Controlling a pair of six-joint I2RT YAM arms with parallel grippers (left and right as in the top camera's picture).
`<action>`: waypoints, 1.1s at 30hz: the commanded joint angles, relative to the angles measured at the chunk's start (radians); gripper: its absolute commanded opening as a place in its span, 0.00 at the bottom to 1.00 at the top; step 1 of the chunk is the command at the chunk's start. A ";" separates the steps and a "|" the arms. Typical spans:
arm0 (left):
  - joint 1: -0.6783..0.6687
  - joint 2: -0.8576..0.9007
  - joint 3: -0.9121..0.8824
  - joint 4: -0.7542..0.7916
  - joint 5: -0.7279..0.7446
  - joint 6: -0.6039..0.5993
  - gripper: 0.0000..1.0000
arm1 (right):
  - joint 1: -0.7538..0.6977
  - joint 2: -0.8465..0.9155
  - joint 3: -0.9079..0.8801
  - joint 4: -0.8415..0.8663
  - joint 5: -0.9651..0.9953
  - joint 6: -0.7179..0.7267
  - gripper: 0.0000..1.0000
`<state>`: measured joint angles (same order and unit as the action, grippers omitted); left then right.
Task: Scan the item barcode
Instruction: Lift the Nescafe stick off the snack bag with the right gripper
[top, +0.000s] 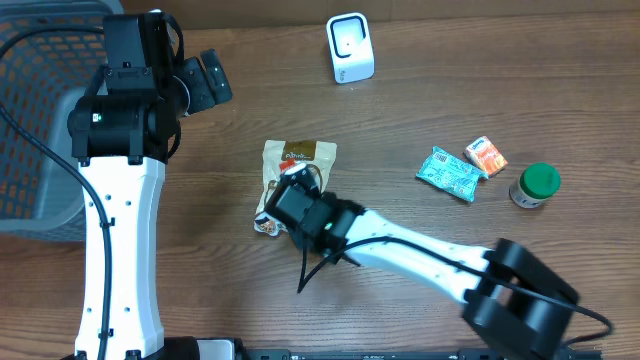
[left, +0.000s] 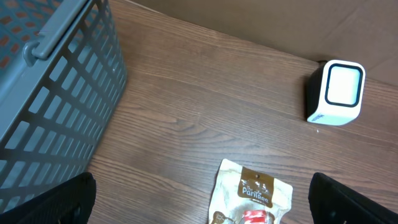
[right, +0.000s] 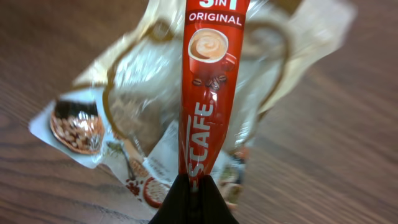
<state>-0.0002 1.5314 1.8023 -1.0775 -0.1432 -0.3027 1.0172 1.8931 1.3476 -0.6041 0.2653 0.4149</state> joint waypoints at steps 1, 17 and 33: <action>0.000 -0.015 0.016 0.003 -0.002 0.019 1.00 | -0.013 -0.049 0.008 -0.017 0.002 0.001 0.04; 0.000 -0.015 0.016 0.003 -0.002 0.019 1.00 | -0.192 -0.255 0.008 -0.097 -0.427 0.005 0.04; 0.000 -0.011 0.015 -0.113 0.400 -0.037 1.00 | -0.478 -0.270 0.007 -0.222 -1.061 -0.245 0.04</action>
<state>-0.0002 1.5314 1.8034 -1.1572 0.0490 -0.3225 0.5568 1.6390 1.3479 -0.8288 -0.5785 0.3008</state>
